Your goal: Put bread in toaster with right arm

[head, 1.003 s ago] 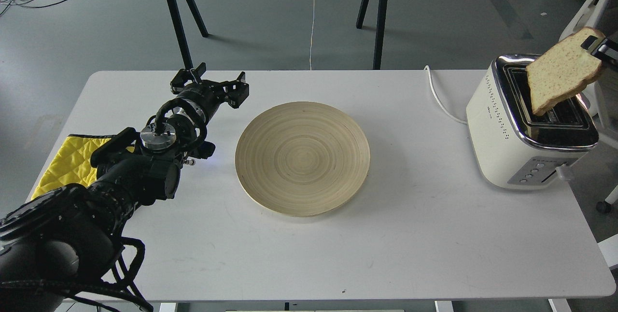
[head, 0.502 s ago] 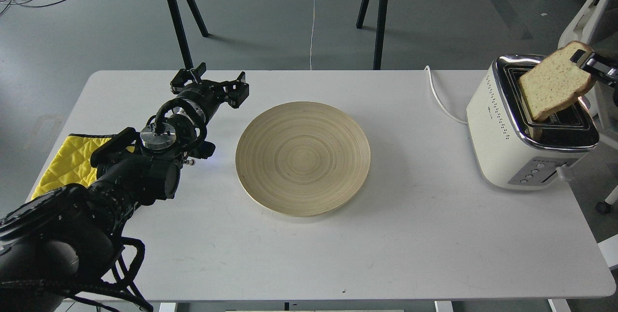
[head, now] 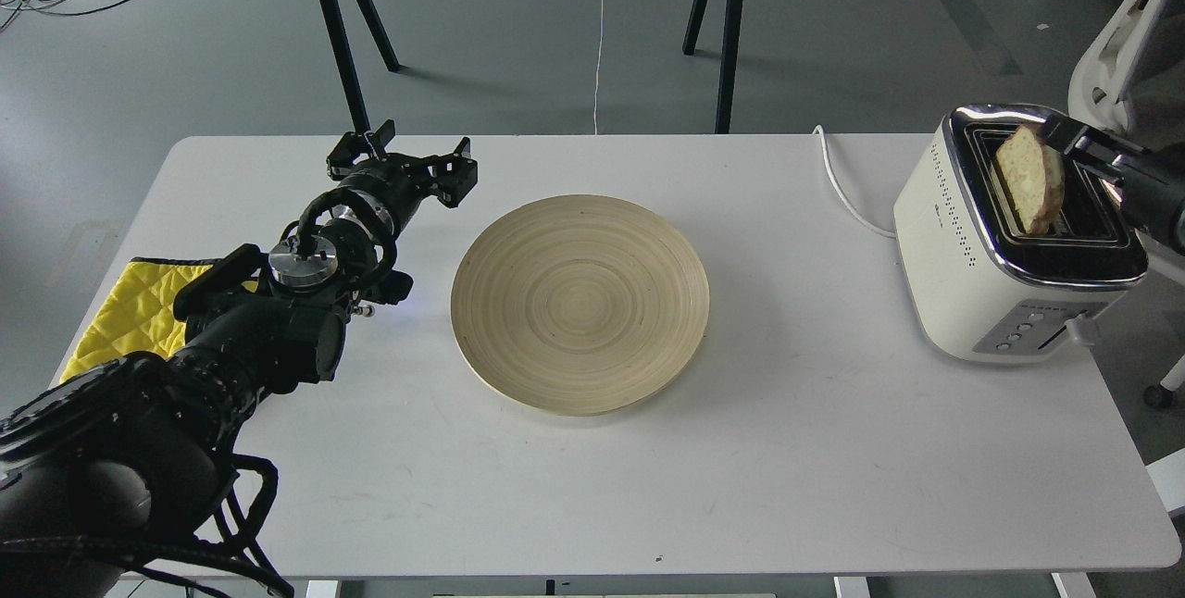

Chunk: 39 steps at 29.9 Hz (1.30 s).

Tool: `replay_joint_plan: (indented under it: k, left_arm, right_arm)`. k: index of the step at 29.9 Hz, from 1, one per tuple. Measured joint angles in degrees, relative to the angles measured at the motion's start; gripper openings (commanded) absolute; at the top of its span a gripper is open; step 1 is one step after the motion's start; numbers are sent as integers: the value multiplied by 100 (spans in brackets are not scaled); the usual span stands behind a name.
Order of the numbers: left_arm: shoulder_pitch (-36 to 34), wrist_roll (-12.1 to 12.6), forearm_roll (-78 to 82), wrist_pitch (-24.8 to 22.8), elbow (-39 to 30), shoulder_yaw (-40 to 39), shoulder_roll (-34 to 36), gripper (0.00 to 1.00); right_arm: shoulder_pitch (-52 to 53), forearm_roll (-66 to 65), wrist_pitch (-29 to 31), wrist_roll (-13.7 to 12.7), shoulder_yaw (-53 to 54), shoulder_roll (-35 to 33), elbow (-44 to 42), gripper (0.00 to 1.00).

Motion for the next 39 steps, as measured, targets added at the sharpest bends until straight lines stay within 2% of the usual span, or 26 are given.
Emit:
replay_joint_plan:
  k: [5,8,15,18,23,24,28,29,31,33,39]
  left_arm:
    - [0,-1,0,0,0,1,0,100]
    - [0,-1,0,0,-1,2,0,100]
    - [0,-1,-1,0,-2,2,1,100]
    - [0,1,0,0,-2,3,1,100]
    - [0,2,0,0,-2,4,0,100]
    - [0,4,0,0,-2,4,0,100]
    - [0,4,0,0,0,0,0,100]
    - [0,4,0,0,0,0,-1,100]
    - [-2,4,0,0,0,-2,-1,100]
    - [-5,3,0,0,0,-4,-1,100]
    - [-7,0,0,0,0,-3,-1,100]
  right_arm:
    - [12,74,-3,-12,510,5,16,99]
    - [-13,486,-8,-20,1283,143,7,99]
    - [-151,2702,35,-36,2722,1158,-72,99]
    - [-423,3597,228,-9,3248,1535,-280,99]
    - [-1293,3926,1228,144,3918,2426,-1110,99]
    - [-1484,3947,1496,280,4059,2559,-1321,99]
    - [-2359,4079,3062,1291,4630,3114,-2405,99]
    - [-2515,4134,3499,1421,4692,3282,-2746,99]
    - [-2739,4223,4222,1525,4749,3602,-3413,99]
    - [-2942,4268,4683,1555,4801,3904,-4042,99]
    - [-3571,4288,4925,1564,4905,4721,-5515,99]
